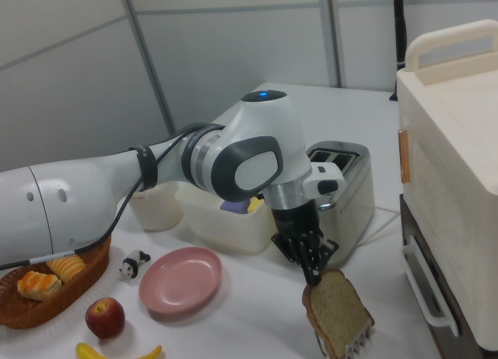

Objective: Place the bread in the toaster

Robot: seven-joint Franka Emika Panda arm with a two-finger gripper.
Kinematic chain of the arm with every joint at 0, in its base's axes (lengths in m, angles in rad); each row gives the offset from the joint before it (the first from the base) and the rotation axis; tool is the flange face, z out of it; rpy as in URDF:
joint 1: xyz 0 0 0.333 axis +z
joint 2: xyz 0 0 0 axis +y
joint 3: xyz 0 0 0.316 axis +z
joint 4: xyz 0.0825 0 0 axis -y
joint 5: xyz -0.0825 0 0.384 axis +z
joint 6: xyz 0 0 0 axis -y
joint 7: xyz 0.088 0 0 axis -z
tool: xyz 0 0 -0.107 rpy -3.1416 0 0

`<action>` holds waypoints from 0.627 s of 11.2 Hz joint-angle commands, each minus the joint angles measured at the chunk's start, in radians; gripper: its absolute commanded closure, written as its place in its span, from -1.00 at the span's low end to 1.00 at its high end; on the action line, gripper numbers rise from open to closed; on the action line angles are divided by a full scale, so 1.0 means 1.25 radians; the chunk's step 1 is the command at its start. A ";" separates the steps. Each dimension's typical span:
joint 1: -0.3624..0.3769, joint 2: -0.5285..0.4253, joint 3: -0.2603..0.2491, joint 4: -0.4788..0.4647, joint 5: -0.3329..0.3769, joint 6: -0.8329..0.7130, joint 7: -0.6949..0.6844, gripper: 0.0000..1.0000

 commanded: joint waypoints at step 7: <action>-0.002 -0.055 -0.017 0.032 -0.001 0.025 -0.022 0.83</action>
